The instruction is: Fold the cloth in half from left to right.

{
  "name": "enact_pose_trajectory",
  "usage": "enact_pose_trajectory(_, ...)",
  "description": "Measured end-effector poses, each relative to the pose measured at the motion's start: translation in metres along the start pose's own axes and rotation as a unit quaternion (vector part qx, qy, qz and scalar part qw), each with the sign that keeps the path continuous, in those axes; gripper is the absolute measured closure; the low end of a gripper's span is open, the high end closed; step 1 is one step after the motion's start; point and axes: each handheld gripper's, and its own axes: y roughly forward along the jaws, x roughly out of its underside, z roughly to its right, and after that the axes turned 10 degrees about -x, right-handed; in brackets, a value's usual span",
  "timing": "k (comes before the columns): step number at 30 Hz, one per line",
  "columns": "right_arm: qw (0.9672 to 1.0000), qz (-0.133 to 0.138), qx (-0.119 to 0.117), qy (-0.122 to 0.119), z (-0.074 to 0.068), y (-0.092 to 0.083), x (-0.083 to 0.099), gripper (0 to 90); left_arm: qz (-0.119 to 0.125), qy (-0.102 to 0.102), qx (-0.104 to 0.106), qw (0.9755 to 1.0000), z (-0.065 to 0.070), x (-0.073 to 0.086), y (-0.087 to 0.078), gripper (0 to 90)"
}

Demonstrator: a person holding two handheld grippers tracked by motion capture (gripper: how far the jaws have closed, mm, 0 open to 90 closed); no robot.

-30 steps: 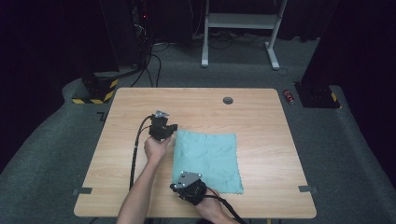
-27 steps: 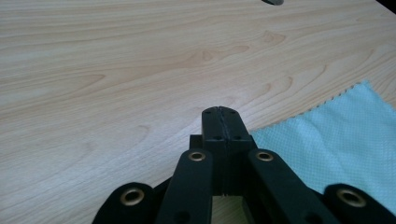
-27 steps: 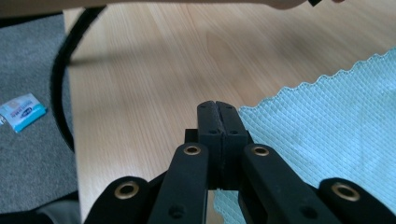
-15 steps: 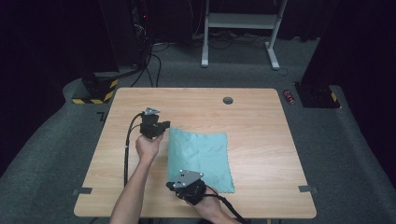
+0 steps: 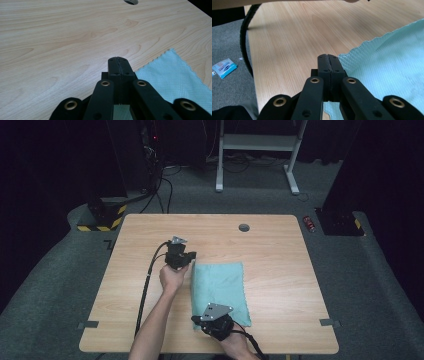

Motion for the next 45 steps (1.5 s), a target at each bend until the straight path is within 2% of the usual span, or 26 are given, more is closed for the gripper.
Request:
enact_pose_trajectory(9, 0.9999, 0.004, 0.006, 0.012, 0.004, -0.006, 0.011, 90.0, -0.001, 0.000, 0.000, 1.0000, 0.003, -0.002, 0.002, 90.0)
enact_pose_trajectory(16, 0.9997, 0.004, 0.017, 0.018, 0.007, -0.015, 0.019, 90.0, -0.005, 0.024, -0.005, 0.9997, 0.015, -0.007, 0.008, 90.0)
enact_pose_trajectory(22, 0.9994, 0.004, 0.025, 0.022, 0.011, -0.021, 0.027, 90.0, -0.007, 0.026, 0.002, 0.9996, 0.022, -0.008, 0.016, 90.0)
enact_pose_trajectory(32, 0.9990, 0.009, 0.035, 0.028, 0.014, -0.031, 0.033, 90.0, -0.004, 0.016, 0.012, 0.9998, 0.029, -0.009, 0.023, 90.0)
enact_pose_trajectory(39, 0.9983, 0.010, 0.043, 0.040, 0.016, -0.038, 0.041, 90.0, -0.001, 0.021, 0.017, 0.9996, 0.036, -0.011, 0.027, 90.0)
enact_pose_trajectory(45, 0.9975, 0.009, 0.059, 0.037, 0.016, -0.046, 0.045, 90.0, 0.000, 0.027, 0.024, 0.9993, 0.045, -0.016, 0.031, 90.0)
